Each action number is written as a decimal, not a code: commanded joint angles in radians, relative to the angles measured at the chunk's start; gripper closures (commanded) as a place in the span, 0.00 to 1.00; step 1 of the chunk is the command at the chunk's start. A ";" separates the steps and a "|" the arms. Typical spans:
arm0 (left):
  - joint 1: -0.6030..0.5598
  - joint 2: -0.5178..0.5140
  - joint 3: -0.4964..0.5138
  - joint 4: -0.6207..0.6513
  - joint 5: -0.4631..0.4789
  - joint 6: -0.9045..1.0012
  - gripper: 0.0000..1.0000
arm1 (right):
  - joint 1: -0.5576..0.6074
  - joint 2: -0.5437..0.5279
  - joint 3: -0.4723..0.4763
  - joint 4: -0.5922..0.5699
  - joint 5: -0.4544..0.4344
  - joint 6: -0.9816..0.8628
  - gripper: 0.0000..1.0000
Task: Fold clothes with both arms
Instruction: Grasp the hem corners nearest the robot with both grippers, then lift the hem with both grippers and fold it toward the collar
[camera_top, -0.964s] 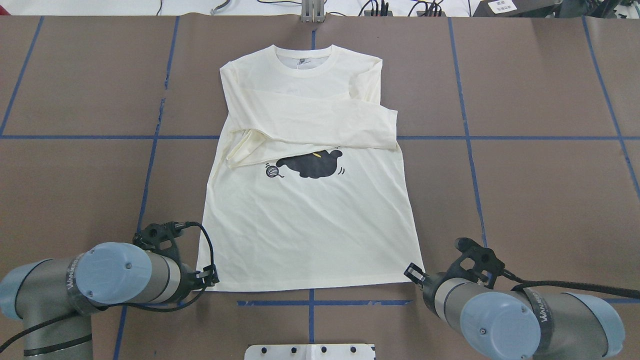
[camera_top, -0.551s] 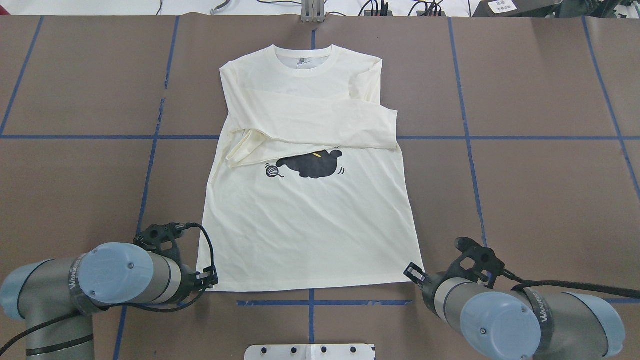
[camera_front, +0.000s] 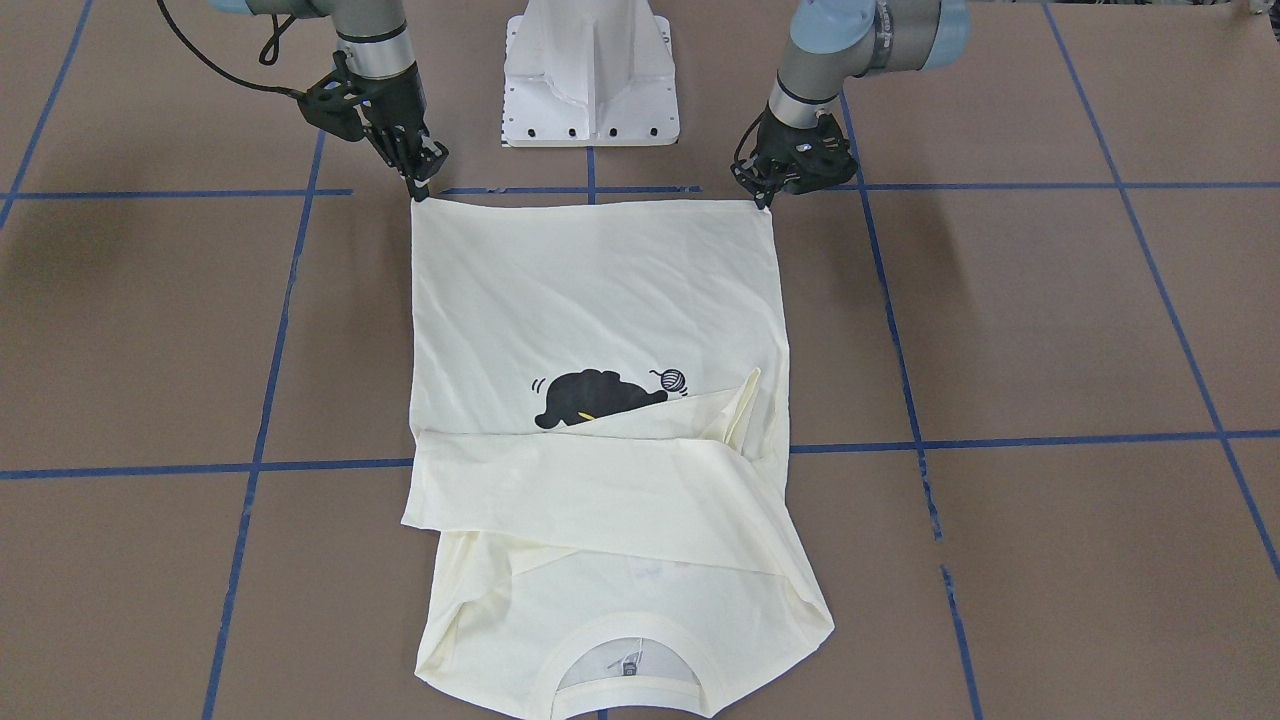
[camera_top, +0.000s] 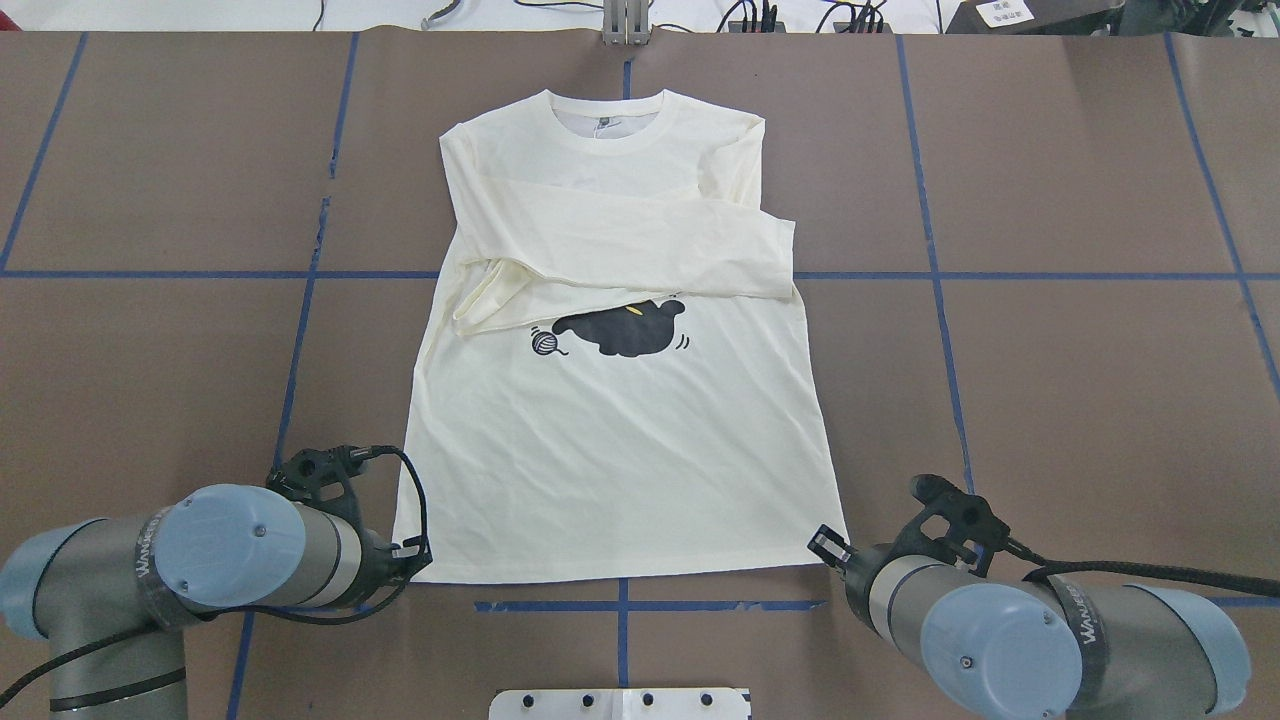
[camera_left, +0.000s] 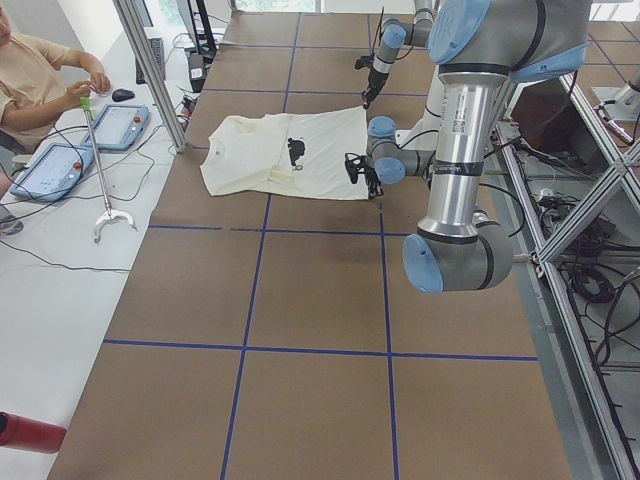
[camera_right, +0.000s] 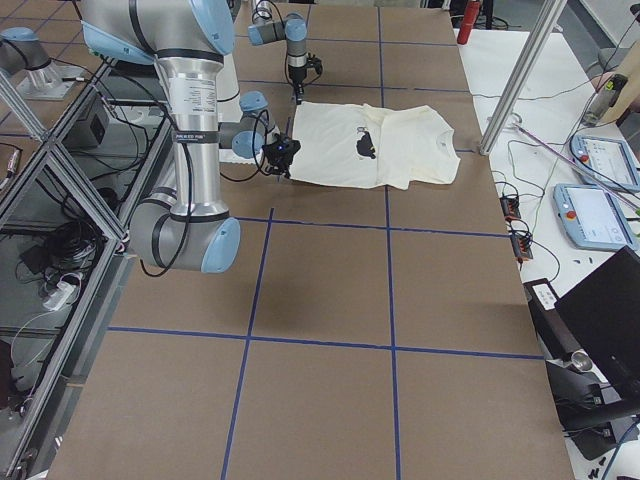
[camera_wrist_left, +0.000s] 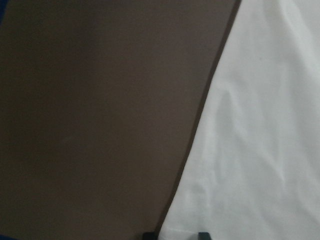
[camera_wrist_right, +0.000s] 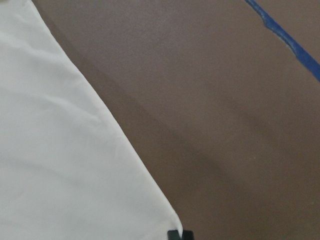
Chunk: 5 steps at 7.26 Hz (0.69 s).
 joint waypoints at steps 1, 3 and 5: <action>-0.005 0.004 -0.042 0.001 -0.003 0.000 1.00 | 0.000 -0.003 0.022 -0.002 0.000 0.000 1.00; -0.010 0.097 -0.183 0.003 -0.104 0.000 1.00 | -0.059 -0.041 0.100 -0.033 0.000 0.003 1.00; -0.008 0.179 -0.274 0.001 -0.144 -0.006 1.00 | -0.116 -0.081 0.202 -0.121 0.002 0.003 1.00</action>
